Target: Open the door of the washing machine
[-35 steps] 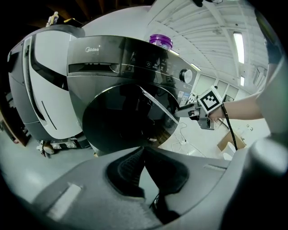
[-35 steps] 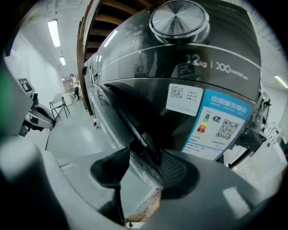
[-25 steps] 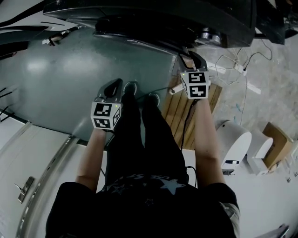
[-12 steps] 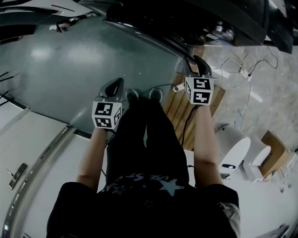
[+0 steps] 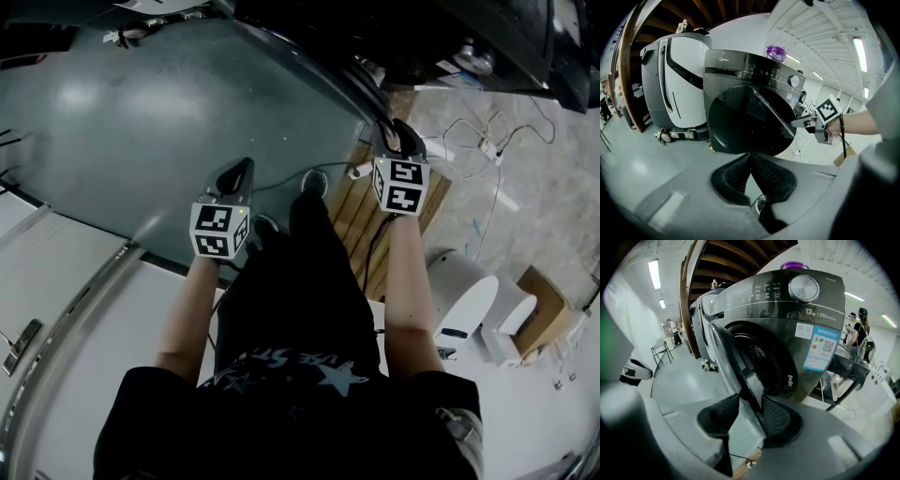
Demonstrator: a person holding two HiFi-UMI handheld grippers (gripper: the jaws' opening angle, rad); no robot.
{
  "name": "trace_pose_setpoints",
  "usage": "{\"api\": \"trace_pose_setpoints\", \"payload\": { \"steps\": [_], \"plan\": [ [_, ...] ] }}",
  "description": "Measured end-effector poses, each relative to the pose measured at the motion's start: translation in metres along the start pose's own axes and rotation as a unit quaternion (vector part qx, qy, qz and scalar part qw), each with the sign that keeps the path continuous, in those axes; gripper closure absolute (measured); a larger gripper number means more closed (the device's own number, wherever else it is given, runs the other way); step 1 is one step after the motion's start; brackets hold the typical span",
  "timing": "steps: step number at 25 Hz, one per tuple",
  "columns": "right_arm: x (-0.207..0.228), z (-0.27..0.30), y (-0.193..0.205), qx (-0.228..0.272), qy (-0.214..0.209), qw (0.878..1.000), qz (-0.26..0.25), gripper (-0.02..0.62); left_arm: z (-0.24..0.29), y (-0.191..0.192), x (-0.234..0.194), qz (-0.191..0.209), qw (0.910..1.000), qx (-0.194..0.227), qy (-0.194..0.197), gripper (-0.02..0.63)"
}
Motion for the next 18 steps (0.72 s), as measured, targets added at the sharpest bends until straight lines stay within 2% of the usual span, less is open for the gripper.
{"api": "trace_pose_setpoints", "payload": {
  "steps": [4,13,18],
  "plan": [
    [-0.017,-0.009,0.009,-0.008,0.008,1.000,-0.008,0.456,-0.020,0.017,-0.005,-0.005,1.0000,0.001,0.001,0.595],
    [-0.072,-0.034,0.029,-0.027,0.012,1.000,-0.006,0.482,-0.075,0.044,-0.038,-0.026,0.9991,0.005,-0.033,0.595],
    [-0.107,-0.043,0.039,-0.028,-0.006,0.999,-0.015,0.499,-0.099,0.061,-0.052,-0.043,0.9976,0.010,-0.054,0.595]
  ]
}}
Point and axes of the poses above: the fingertips, and each gripper's own axes: z forward along the fingers, x to its right, y out of its underside, the point moved 1 cm from there along -z, backward along the fingers, and after that the axes turned 14 degrees about x, right-handed, at the moved point
